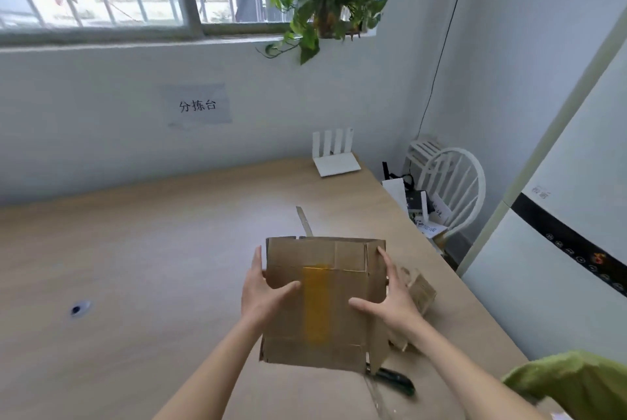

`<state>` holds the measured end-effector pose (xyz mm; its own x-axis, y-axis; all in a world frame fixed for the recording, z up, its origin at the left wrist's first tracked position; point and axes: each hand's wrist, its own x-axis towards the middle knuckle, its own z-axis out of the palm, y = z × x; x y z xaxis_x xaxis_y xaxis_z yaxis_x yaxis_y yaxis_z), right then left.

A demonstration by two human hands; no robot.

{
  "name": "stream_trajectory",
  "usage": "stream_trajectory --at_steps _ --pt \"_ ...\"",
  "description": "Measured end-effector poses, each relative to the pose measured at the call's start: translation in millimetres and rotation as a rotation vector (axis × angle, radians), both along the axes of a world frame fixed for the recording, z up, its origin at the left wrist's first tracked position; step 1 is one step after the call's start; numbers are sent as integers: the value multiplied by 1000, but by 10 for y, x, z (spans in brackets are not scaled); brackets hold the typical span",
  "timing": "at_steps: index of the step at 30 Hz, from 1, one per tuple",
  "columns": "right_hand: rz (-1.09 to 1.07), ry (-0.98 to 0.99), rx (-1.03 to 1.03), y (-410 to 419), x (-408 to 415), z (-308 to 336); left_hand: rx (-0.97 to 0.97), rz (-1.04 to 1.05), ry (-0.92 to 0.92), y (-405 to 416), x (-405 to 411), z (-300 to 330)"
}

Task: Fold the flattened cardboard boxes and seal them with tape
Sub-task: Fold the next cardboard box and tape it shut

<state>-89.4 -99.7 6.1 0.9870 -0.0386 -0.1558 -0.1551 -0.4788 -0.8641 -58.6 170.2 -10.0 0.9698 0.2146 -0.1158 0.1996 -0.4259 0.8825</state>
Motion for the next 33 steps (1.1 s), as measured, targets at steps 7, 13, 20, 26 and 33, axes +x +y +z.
stream_trajectory --at_steps 7,13,20,26,33 --pt "163 15 60 450 -500 -135 -207 82 -33 516 -867 -221" --pt "287 63 93 491 -758 -353 -274 162 -38 552 -1314 -496" --pt "371 155 70 267 -915 -764 -264 190 4 158 -1686 -948" --pt "396 168 -63 104 -1049 -1028 -12 43 22 -2 -1945 -1228" --pt "350 194 -18 45 -973 -1116 -37 29 134 -27 -1840 -1059"
